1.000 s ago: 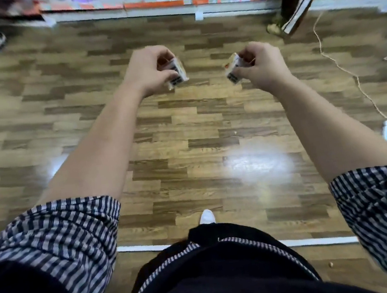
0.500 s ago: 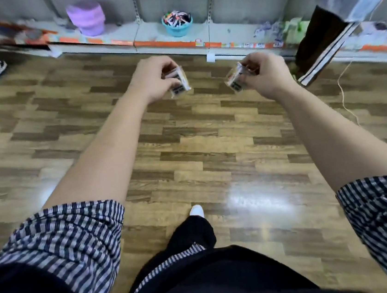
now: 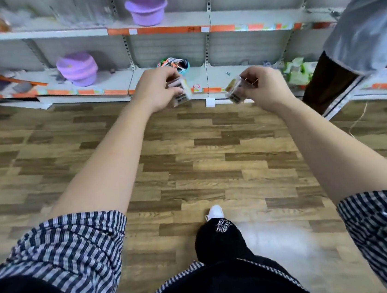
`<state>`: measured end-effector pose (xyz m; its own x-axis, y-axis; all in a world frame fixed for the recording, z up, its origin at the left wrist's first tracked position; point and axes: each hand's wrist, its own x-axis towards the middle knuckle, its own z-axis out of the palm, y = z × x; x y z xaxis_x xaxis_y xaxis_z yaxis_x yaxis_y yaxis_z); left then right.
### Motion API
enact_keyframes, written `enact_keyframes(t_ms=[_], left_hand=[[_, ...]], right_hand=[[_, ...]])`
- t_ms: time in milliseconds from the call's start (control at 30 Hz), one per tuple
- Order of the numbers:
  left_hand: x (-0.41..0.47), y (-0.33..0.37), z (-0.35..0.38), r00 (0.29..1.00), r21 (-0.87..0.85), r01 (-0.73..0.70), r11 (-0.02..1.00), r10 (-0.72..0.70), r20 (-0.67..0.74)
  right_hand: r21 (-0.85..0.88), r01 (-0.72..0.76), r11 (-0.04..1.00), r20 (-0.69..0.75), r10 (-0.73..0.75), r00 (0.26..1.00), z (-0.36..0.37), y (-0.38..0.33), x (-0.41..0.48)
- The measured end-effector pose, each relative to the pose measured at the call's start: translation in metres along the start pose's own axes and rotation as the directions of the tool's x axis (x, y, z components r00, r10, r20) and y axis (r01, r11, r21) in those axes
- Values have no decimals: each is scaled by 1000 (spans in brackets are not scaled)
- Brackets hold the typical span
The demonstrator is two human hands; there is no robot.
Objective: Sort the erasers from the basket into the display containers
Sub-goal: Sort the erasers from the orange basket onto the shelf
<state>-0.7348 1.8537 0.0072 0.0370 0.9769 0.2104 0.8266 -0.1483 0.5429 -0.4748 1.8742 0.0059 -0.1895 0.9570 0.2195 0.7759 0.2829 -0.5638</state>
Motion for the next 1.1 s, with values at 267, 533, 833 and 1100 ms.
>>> enact_keyframes(t_ms=[267, 533, 833, 1100], left_hand=[[199, -46, -3, 995, -30, 34, 999, -37, -88], [354, -129, -12, 989, -70, 88, 994, -96, -109], [554, -235, -53, 991, -70, 23, 997, -32, -130], [711, -291, -81, 996, -132, -42, 990, 31, -85]], right_hand=[[-8, 52, 999, 33, -52, 998, 22, 18, 217], [40, 143, 989, 65, -145, 987, 75, 17, 406], [5, 163, 987, 20, -163, 986, 131, -17, 618], [44, 87, 995, -43, -85, 995, 159, -38, 761]])
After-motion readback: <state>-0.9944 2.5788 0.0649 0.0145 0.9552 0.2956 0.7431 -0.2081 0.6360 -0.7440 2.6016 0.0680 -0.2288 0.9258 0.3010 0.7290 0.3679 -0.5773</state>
